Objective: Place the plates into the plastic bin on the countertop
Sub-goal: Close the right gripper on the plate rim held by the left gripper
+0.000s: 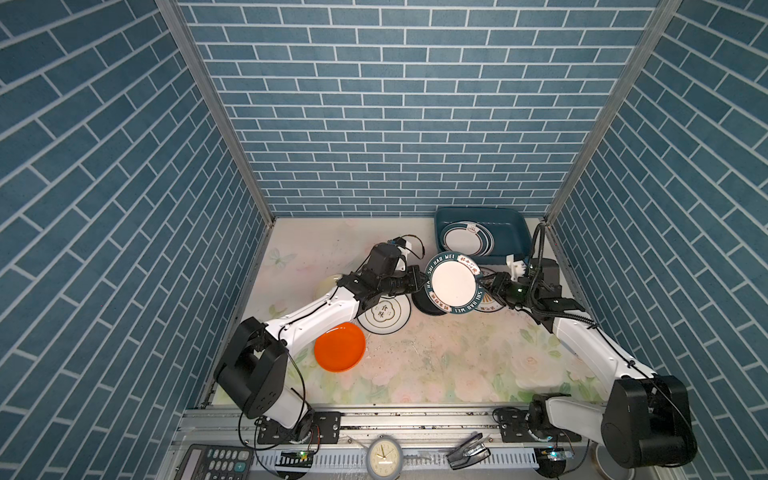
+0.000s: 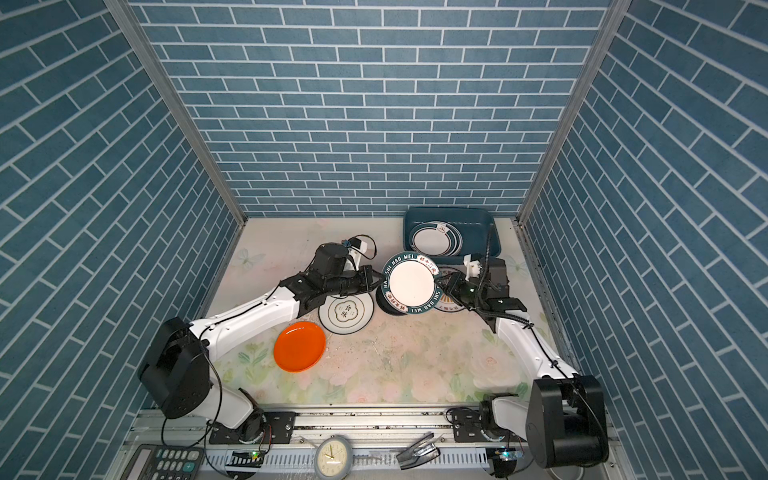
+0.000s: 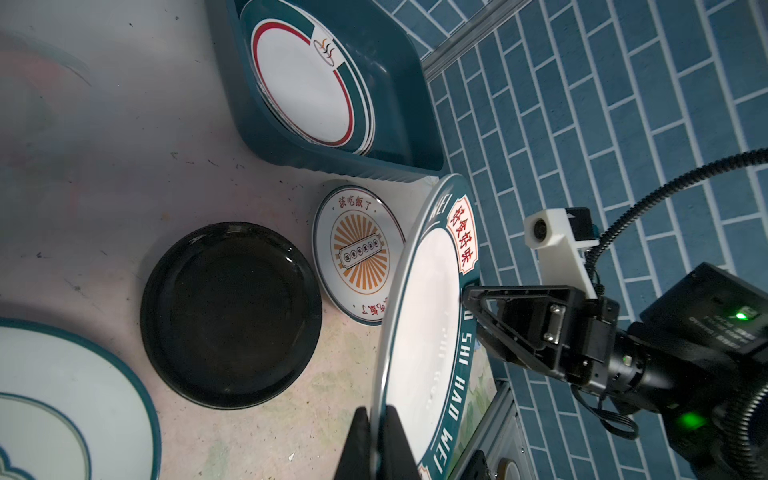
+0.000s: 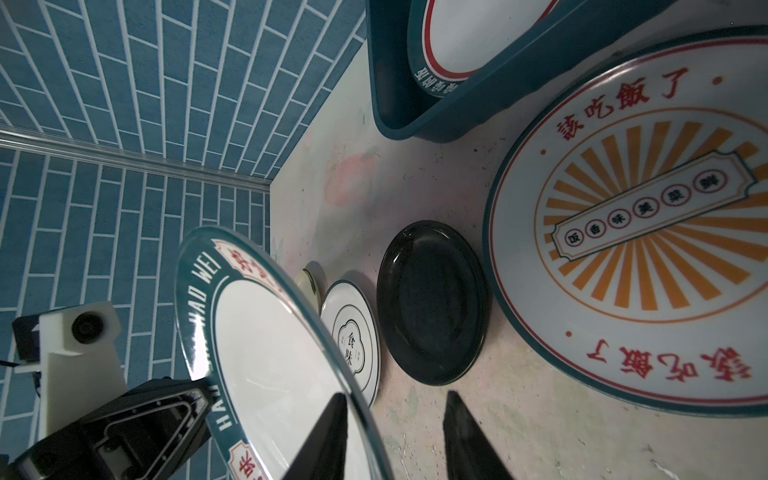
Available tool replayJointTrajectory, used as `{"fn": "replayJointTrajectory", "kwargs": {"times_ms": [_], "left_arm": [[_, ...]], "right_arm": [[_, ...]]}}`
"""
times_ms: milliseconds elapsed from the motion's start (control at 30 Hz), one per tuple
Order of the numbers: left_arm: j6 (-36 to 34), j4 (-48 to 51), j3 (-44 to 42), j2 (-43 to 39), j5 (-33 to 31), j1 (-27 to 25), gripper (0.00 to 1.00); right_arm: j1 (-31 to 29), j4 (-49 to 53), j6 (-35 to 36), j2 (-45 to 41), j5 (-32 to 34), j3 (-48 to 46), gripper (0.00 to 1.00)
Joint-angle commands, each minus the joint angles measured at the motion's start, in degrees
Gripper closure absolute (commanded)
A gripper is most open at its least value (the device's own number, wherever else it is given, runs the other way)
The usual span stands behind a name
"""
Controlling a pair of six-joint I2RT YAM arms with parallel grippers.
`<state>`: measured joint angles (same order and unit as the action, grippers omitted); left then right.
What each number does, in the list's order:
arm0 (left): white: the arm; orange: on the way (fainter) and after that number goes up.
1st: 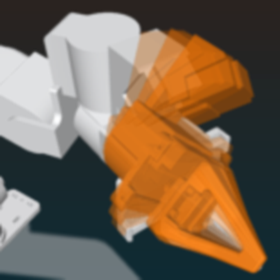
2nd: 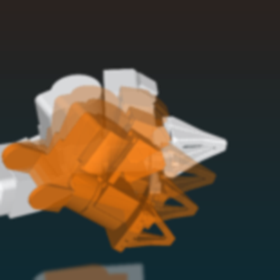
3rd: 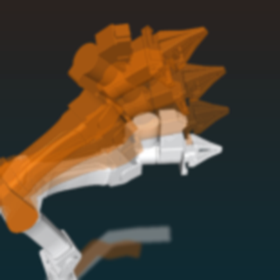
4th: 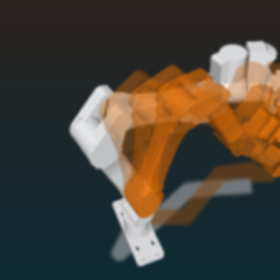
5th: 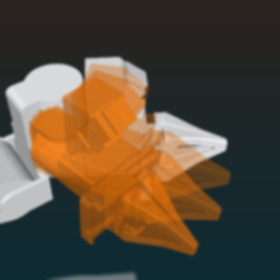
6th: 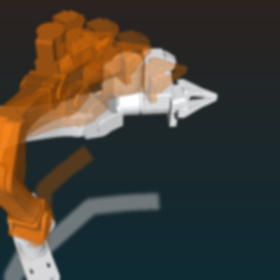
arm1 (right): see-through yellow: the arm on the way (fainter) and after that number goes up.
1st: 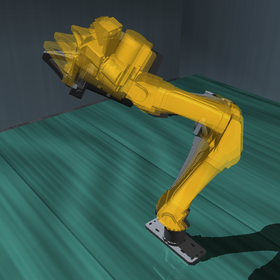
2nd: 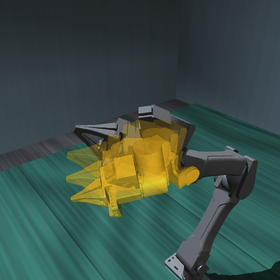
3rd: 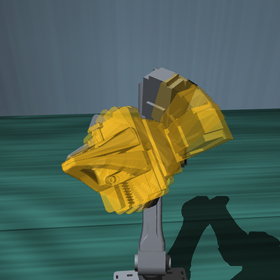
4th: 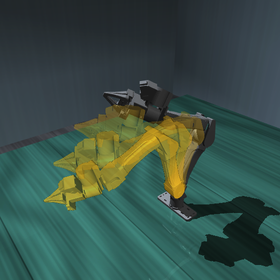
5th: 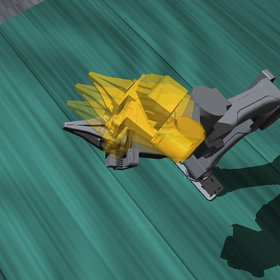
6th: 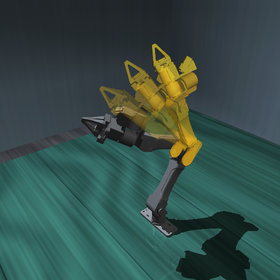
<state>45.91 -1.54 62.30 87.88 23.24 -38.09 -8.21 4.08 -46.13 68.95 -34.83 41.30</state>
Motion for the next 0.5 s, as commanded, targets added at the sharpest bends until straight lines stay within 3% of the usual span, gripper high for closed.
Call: {"fn": "replayJointTrajectory", "kwargs": {"times_ms": [0,300,467], "left_arm": [[3.0,-8.9,-1.0,0.9,5.0,2.0,1.00],[1.9,-9.2,-1.0,1.1,4.7,2.6,1.00],[1.9,-9.2,-1.0,1.6,4.8,2.8,1.00]], "right_arm": [[-0.3,-1.9,-0.8,0.5,-0.7,-0.7,0.65],[-0.7,-6.4,-3.8,2.5,-2.3,-1.8,0.77],[-0.8,-8.0,-5.0,3.5,-3.1,-1.7,0.89]]}}
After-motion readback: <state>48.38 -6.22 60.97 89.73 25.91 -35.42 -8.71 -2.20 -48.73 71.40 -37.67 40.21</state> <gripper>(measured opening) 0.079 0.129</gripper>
